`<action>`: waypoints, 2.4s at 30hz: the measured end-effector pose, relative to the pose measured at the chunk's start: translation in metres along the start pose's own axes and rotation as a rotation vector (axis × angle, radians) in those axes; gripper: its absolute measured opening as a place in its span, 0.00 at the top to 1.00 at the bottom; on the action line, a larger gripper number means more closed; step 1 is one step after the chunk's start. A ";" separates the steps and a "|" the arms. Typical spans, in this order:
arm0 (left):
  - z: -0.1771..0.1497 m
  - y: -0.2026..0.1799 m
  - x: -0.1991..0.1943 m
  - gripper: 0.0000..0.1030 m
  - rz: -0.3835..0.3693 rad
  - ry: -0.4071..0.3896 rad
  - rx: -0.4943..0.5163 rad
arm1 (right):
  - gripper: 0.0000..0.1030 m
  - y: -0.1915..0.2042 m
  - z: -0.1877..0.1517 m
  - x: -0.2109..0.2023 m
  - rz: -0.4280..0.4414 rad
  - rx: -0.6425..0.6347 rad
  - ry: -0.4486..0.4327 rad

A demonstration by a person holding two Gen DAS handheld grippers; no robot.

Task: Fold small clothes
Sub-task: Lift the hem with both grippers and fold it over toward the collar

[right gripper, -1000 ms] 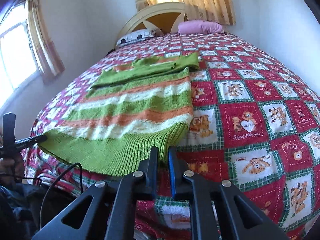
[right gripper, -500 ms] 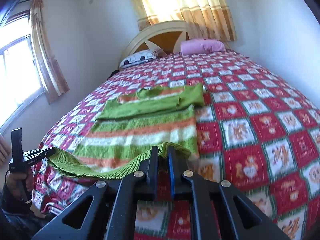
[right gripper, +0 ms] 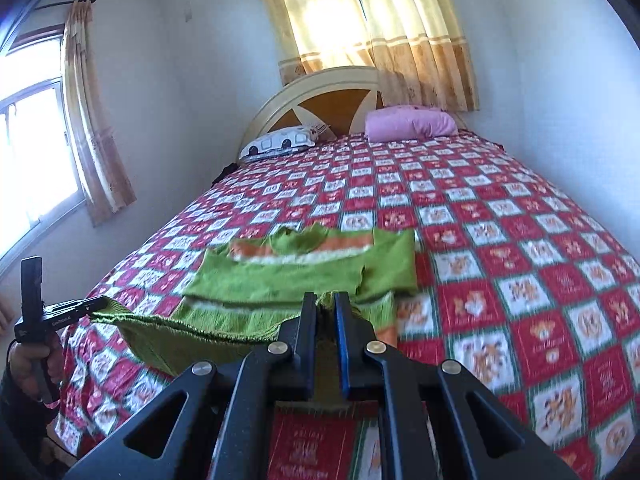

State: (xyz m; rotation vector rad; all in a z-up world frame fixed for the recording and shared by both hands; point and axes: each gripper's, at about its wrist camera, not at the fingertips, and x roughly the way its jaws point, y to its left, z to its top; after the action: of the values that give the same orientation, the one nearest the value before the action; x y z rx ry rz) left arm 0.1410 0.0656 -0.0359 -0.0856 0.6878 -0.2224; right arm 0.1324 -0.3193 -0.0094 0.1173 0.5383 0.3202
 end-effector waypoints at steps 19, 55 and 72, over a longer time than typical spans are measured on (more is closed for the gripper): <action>0.091 0.016 0.085 0.96 0.053 0.014 0.010 | 0.93 -0.005 0.084 0.108 -0.069 -0.085 0.064; 0.086 0.023 0.247 0.70 0.154 0.211 0.081 | 0.67 -0.063 0.038 0.328 -0.217 -0.199 0.487; 0.111 0.038 0.255 0.95 0.149 0.153 -0.007 | 0.96 -0.058 0.079 0.321 -0.254 -0.192 0.323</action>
State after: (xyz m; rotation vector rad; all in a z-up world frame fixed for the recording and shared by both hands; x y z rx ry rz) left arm 0.4094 0.0444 -0.1140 -0.0239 0.8435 -0.0844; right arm 0.4493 -0.2704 -0.1082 -0.1915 0.8299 0.1404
